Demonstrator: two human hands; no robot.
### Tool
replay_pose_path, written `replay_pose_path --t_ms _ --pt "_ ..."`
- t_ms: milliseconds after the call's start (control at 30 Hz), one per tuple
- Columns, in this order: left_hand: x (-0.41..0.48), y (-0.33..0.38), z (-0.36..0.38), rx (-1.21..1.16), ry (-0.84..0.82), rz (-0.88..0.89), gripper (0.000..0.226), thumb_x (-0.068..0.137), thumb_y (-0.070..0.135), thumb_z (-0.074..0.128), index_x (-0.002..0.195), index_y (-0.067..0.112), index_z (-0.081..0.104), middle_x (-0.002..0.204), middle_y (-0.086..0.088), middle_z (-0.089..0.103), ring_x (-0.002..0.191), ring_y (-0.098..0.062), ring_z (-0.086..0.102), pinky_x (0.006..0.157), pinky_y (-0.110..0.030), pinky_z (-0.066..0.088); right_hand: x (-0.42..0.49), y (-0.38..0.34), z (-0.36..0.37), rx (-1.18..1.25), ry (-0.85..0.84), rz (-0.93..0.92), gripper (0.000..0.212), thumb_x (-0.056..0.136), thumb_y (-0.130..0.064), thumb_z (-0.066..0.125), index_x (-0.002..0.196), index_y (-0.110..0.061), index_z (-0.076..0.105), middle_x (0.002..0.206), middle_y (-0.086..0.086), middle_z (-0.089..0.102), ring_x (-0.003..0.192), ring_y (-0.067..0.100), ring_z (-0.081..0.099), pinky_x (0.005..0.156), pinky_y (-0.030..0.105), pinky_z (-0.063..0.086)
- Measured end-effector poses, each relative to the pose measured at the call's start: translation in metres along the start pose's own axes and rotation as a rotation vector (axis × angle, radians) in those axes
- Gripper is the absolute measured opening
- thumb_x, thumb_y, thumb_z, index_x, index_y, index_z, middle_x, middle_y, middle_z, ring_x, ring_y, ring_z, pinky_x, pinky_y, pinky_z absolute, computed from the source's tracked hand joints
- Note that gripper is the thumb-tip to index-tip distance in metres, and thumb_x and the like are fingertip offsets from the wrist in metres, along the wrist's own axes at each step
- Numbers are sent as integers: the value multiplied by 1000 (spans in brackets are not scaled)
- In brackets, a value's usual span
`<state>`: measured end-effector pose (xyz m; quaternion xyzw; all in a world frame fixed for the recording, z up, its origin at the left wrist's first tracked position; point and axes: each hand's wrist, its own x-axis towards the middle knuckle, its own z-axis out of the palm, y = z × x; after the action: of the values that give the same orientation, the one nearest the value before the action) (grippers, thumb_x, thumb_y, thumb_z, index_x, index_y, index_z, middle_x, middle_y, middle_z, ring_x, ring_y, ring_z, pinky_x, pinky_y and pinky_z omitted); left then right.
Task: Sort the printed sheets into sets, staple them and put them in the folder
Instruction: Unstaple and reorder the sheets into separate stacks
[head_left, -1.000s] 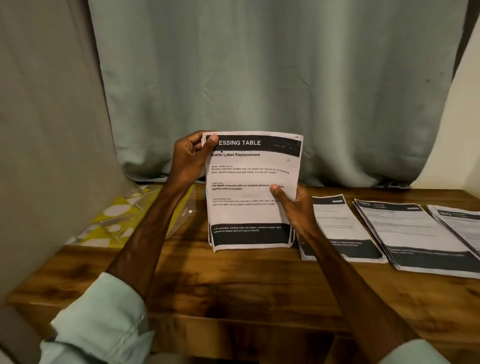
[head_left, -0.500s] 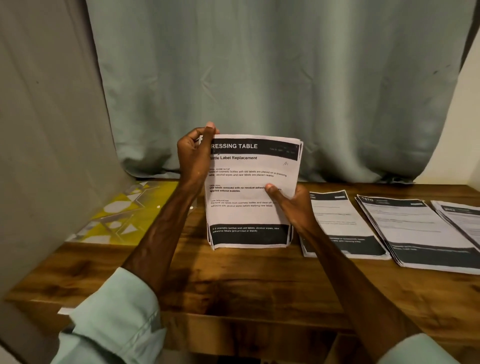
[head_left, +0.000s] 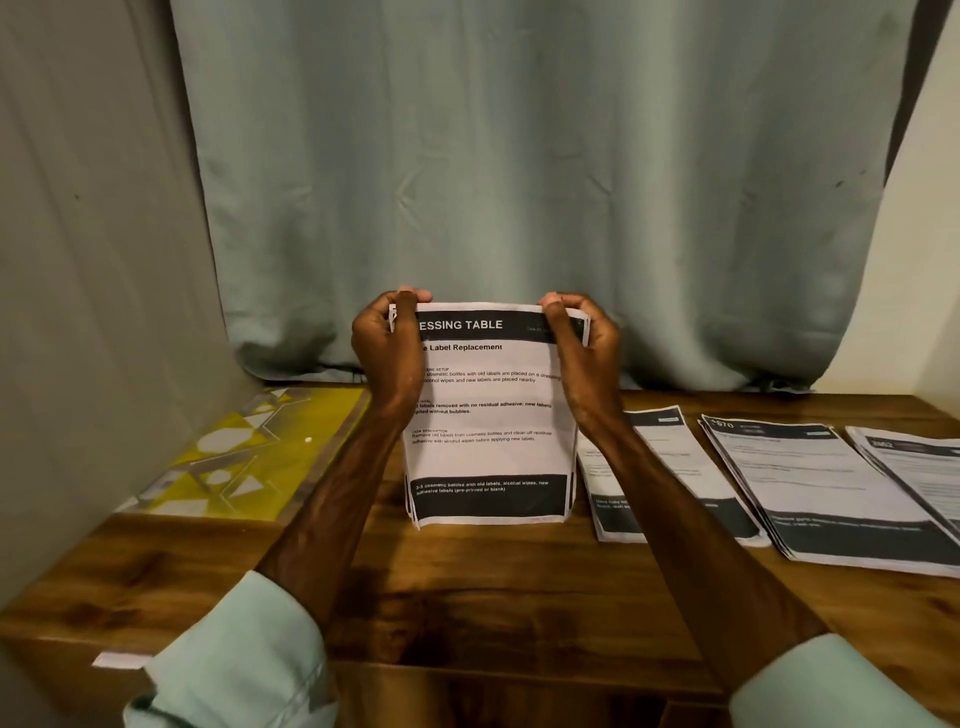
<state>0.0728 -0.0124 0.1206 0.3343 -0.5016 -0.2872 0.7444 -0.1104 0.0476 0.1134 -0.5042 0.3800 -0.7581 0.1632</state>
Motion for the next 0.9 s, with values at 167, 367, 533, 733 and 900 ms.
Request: replay_pose_path --t_ms 167,367,533,733,900 --pt "-1 0 0 17 18 18 25 100 24 58 96 8 77 84 -9 77 74 -22 74 64 -27 57 0 5 6 -23 136 45 32 102 -33 58 87 -6 64 77 8 71 71 15 71 63 27 58" --pt "-1 0 1 19 37 16 26 100 26 59 96 7 76 84 -10 77 76 -24 75 66 -29 59 2 5 9 -51 202 49 27 101 -24 55 87 -6 70 78 9 73 71 19 72 63 29 59" --pt "-2 -1 3 18 33 24 26 99 26 59 96 6 76 84 -11 76 75 -23 75 65 -29 58 3 3 9 -59 220 2 24 100 -17 51 91 -8 72 85 8 73 72 9 70 61 22 55" --pt "-1 -3 2 54 24 34 32 101 31 56 90 8 75 79 -9 76 72 -23 74 66 -31 59 7 6 5 -103 128 -3 30 101 -29 49 89 -13 71 82 5 73 72 11 70 66 25 56" --pt "-1 -5 3 79 16 60 35 102 34 54 85 10 72 77 -8 74 71 -21 73 67 -33 60 8 9 5 -202 142 35 48 106 -41 47 77 -7 66 74 5 72 70 15 71 66 30 58"
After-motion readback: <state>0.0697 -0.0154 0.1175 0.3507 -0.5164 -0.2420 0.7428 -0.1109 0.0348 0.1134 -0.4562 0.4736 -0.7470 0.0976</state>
